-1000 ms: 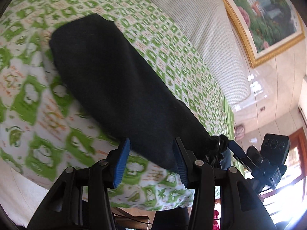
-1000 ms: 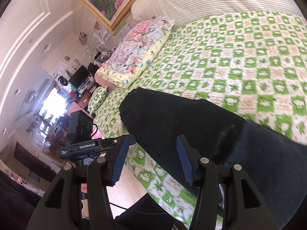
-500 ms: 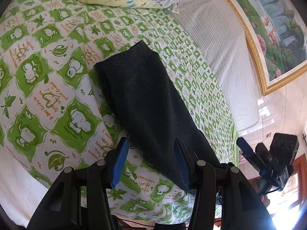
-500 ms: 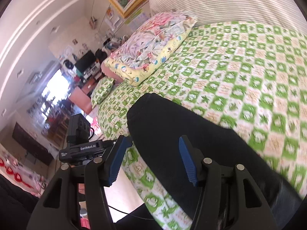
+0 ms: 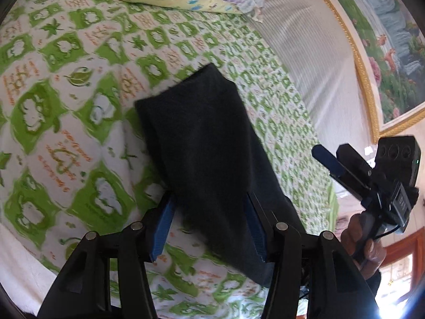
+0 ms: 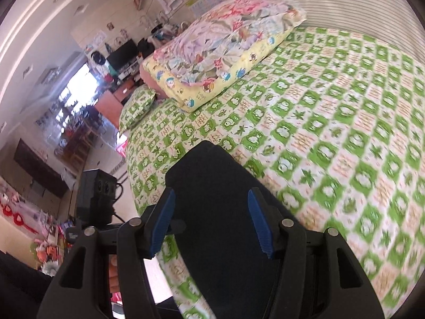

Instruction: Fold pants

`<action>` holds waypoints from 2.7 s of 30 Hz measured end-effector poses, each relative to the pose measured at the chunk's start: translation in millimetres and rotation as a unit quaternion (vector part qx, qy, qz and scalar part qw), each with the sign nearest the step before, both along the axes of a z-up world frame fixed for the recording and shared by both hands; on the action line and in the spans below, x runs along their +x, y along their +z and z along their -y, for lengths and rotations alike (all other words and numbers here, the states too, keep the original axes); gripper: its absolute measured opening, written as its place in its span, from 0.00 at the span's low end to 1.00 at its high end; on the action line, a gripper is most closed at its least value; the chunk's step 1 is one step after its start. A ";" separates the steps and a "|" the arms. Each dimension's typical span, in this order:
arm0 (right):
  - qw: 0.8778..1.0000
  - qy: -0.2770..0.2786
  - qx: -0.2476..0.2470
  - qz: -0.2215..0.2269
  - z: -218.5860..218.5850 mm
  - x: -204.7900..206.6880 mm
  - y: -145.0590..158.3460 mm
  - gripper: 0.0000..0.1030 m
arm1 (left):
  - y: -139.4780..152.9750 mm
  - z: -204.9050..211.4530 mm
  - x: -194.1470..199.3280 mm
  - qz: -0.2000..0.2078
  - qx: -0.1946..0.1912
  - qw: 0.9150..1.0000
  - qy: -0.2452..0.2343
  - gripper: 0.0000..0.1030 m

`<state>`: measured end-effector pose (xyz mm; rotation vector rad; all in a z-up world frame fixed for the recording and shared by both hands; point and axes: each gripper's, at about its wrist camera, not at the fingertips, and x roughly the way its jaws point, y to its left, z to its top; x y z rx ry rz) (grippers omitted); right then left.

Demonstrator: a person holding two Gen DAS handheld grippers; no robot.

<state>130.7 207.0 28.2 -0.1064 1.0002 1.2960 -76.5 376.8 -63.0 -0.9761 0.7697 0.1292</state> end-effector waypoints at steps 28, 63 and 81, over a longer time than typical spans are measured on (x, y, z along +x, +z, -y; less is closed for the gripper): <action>0.988 0.124 -0.084 -0.048 -123.5 42.2 -55.8 0.19 | 5.2 -15.8 25.8 -0.010 0.021 0.999 0.023 0.13; 0.997 -0.030 0.070 -0.032 92.0 24.0 39.6 0.06 | 114.8 131.3 44.5 0.084 0.107 0.983 -0.121 0.13; 0.980 -0.154 0.112 -0.056 253.1 14.7 12.0 0.06 | 113.0 278.3 70.1 0.074 0.135 0.947 -0.280 0.13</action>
